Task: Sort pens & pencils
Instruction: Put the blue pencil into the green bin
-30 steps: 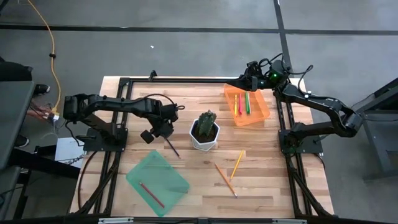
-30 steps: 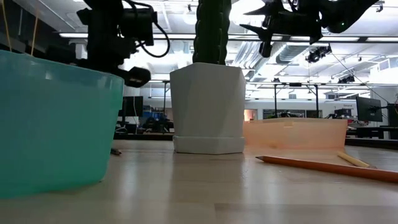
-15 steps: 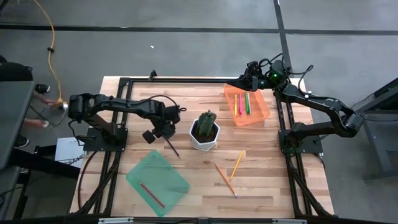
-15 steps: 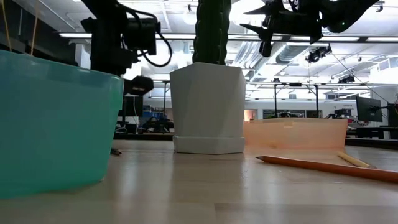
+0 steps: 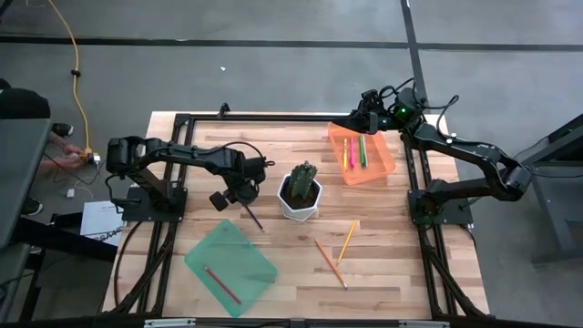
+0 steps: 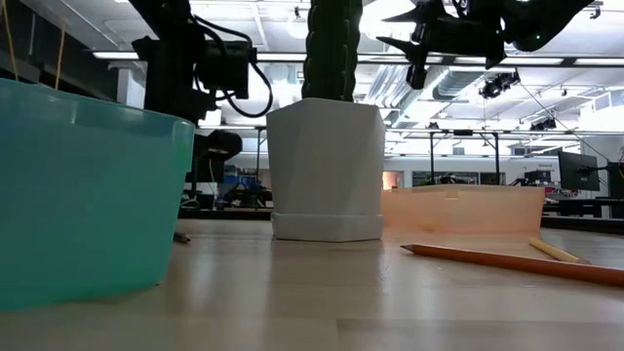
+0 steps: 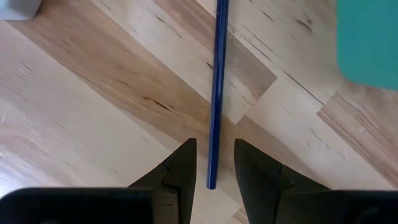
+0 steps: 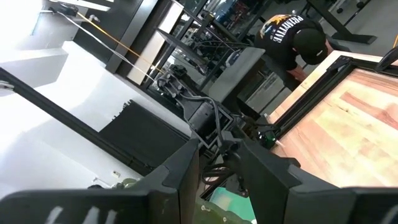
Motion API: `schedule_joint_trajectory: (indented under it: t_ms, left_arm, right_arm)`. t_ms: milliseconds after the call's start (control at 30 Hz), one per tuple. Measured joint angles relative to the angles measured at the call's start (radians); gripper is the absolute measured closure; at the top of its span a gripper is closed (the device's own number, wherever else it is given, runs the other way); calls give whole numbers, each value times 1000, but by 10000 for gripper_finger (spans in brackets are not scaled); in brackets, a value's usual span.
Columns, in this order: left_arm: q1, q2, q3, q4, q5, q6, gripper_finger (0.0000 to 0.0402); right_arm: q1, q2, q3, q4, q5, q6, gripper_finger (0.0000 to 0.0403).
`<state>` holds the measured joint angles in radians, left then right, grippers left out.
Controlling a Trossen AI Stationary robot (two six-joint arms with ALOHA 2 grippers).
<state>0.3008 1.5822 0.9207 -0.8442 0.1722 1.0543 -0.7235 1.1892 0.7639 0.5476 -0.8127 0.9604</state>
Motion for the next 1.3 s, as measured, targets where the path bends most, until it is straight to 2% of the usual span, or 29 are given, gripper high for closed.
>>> schedule_joint_trajectory:
  t_ms: [567, 1300]
  left_arm:
    - [-42, 20, 2, 29, -8, 67, 307]
    - [-72, 90, 1, 92, -35, 31, 307]
  right_arm:
    - [0, 0, 0, 0, 0, -4, 290]
    - [0, 1, 0, -5, -7, -4, 290]
